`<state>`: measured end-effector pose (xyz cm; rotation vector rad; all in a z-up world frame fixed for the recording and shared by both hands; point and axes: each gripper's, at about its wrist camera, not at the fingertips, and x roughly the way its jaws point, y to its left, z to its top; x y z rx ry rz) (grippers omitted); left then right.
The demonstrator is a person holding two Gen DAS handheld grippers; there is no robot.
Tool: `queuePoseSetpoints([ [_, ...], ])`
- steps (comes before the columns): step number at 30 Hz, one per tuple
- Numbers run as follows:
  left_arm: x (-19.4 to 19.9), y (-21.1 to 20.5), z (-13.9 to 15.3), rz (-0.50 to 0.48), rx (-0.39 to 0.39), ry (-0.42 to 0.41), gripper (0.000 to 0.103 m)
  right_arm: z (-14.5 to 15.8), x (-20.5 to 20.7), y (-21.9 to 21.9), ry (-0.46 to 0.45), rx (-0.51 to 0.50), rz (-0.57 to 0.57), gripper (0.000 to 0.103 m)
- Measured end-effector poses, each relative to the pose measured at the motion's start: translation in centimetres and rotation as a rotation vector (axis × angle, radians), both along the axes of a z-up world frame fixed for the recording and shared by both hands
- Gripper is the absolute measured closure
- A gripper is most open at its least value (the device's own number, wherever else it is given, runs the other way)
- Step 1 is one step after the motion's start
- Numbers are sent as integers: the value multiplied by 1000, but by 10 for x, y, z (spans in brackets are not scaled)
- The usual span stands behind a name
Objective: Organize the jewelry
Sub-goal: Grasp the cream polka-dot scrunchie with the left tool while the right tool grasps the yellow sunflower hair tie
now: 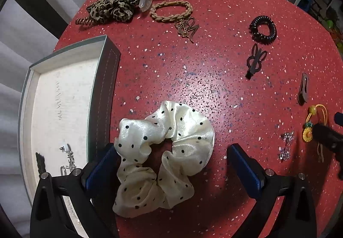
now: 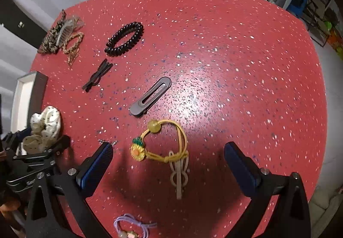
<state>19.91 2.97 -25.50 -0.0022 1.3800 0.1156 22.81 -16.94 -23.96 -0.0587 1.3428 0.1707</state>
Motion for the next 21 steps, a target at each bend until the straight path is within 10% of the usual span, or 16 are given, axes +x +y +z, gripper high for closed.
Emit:
queuePoseSetpoints([
  [13,-5,-1,-3,-14,-56,-10,11,-13,-4,26,-31,-101,79,28],
  [21,-4,-6,10,-43,-73,-20,70,-3,-9,33,-45,-95,80,87],
])
